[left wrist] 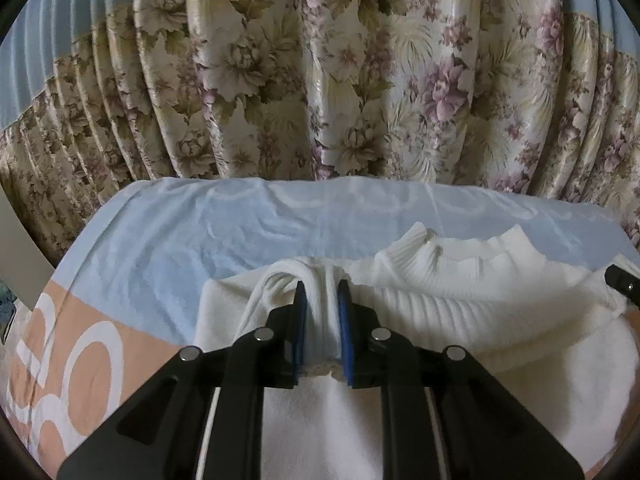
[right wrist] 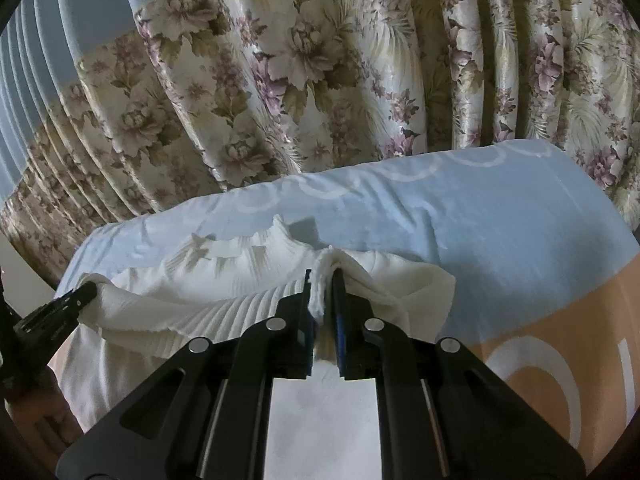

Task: Fold small clothes
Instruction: 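Open the left gripper to lay the hem at the collar, then grasp the side of the folded sweater with the right gripper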

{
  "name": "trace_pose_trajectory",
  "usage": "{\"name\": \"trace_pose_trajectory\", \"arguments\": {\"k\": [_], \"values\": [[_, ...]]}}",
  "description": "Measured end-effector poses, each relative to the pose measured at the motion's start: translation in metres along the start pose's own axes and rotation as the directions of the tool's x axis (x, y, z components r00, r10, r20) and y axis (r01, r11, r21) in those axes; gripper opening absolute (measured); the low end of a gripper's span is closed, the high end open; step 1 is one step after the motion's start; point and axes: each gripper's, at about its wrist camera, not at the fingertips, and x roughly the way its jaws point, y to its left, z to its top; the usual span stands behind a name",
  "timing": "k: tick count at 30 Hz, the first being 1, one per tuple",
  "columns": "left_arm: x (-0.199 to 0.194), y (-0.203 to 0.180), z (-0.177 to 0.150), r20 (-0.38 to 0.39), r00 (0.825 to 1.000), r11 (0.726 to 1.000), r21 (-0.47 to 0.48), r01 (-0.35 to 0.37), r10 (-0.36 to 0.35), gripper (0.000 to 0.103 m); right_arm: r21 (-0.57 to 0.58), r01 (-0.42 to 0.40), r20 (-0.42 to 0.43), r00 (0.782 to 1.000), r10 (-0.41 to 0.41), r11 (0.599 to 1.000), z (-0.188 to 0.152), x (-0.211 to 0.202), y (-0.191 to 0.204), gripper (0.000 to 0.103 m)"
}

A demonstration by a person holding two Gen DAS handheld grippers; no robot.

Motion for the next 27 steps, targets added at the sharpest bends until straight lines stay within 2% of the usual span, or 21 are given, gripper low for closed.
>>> {"name": "trace_pose_trajectory", "arguments": {"k": [4,5,7,9,11,12,17,24,27], "values": [[0.016,-0.002,0.001,-0.016,1.000,1.000,0.012,0.006,-0.006,0.027,-0.021,0.028,-0.020,0.999,-0.029,0.999,0.003,0.019,0.002,0.015],[0.021,-0.003,0.001,-0.029,1.000,1.000,0.021,0.010,-0.010,0.027,-0.016,0.032,-0.020,0.999,-0.033,0.999,0.004,0.022,0.002,0.022],[0.029,-0.004,0.001,-0.049,0.999,0.999,0.028,0.020,-0.018,0.044,-0.017,0.023,-0.035,0.999,-0.024,1.000,0.005,0.029,0.003,0.032],[0.033,-0.005,0.000,-0.054,0.998,1.000,0.024,0.020,-0.019,0.057,-0.031,0.029,-0.040,0.999,-0.030,0.999,0.005,0.035,0.007,0.047],[0.036,-0.003,-0.002,-0.056,0.998,1.000,0.017,0.016,-0.015,0.063,-0.048,0.043,-0.031,0.999,-0.044,0.998,0.005,0.037,0.010,0.052],[0.035,-0.002,-0.003,-0.050,0.999,1.000,0.013,0.014,-0.013,0.069,-0.049,0.048,-0.027,0.998,-0.049,0.998,0.004,0.036,0.011,0.059],[0.015,0.003,0.003,0.014,1.000,1.000,0.017,-0.016,0.016,0.078,-0.024,0.069,0.016,0.998,-0.069,0.997,0.002,0.020,0.007,0.061],[-0.017,0.014,0.014,0.077,0.995,0.998,0.024,-0.060,0.058,0.078,-0.029,0.092,0.050,0.995,-0.091,0.995,0.003,-0.007,0.000,0.061],[-0.019,0.023,0.011,0.064,0.995,0.997,0.026,-0.080,0.078,0.078,-0.033,0.095,0.053,0.994,-0.093,0.995,-0.001,-0.017,-0.001,0.061]]}}
